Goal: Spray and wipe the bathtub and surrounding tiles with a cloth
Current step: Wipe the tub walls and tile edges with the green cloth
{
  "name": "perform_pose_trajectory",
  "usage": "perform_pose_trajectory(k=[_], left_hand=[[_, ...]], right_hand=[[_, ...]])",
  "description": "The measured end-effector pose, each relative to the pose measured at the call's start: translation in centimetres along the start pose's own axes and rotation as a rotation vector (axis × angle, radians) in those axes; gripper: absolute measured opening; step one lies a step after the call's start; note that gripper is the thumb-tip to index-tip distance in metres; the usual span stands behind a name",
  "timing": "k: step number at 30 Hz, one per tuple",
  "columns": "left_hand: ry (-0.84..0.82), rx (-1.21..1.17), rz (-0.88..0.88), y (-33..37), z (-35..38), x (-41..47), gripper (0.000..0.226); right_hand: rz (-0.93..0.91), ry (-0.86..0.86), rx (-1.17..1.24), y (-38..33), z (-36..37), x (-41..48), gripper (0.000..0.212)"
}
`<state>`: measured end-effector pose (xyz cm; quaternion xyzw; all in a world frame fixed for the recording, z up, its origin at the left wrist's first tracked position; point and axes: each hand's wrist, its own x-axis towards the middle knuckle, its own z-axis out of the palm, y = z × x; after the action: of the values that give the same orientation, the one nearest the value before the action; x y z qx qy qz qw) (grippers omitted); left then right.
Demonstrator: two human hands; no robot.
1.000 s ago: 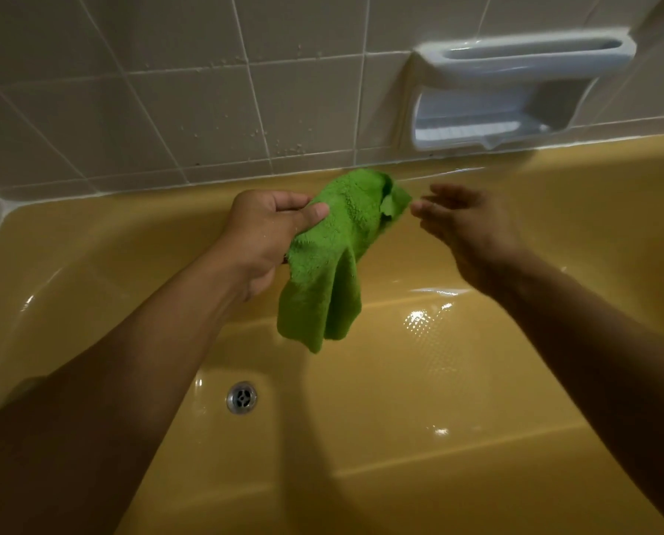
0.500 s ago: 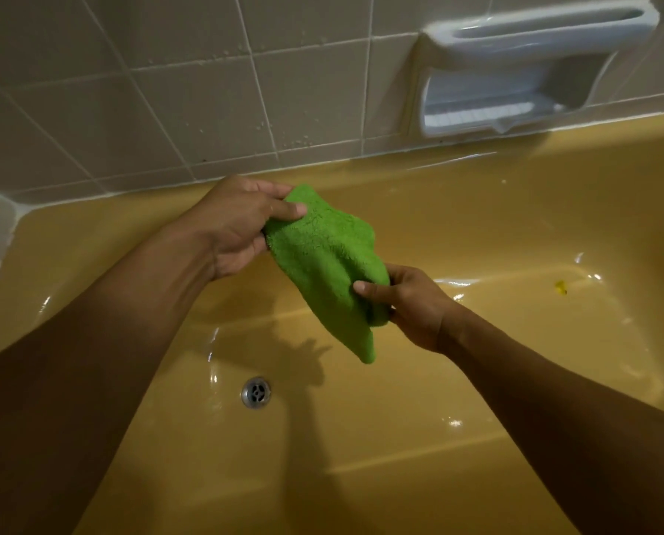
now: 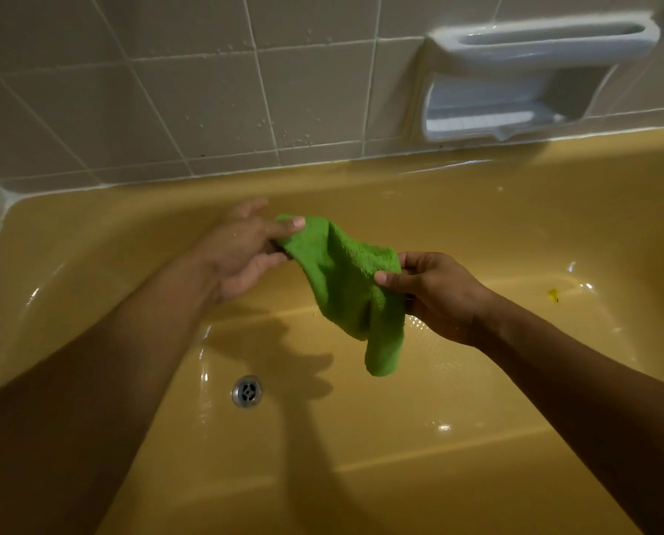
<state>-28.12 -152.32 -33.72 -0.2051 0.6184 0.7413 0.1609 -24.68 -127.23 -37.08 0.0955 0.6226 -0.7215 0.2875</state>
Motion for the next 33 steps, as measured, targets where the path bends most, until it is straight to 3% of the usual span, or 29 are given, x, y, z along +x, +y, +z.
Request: perform_pose_trajectory(k=[3,10,13,15,21,25,33], left_hand=[[0.051,-0.050,-0.057,-5.9,0.3,0.2,0.092],[0.251,-0.022,-0.124,-14.7,1.6,-0.7,0.087],[0.253,-0.020,-0.291,-17.0,2.3,-1.5,0.066],[0.144,-0.012,-0.342,-17.8,3.1,-2.3,0.042],[-0.005,-0.084,-0.308,-17.5,5.4,-2.5,0.024],[-0.035,-0.132,-0.291,-17.3,6.3,-2.4,0.033],[0.074,-0.115,-0.159,-16.7,5.8,-1.9,0.026]], right_hand=[[-0.009,-0.005,-0.046,-0.6,0.3,-0.1,0.023],[0.019,-0.031,-0.112,-0.7,-0.5,-0.6,0.017],[0.015,-0.033,-0.105,-0.3,-0.6,-0.9,0.019],[0.015,-0.022,-0.101,-0.1,-0.6,-0.9,0.021],[0.034,-0.022,-0.073,0.1,-1.1,-0.7,0.024],[0.045,0.004,-0.065,0.2,-1.4,-0.6,0.025],[0.074,0.055,-0.093,0.4,-3.1,-0.3,0.020]])
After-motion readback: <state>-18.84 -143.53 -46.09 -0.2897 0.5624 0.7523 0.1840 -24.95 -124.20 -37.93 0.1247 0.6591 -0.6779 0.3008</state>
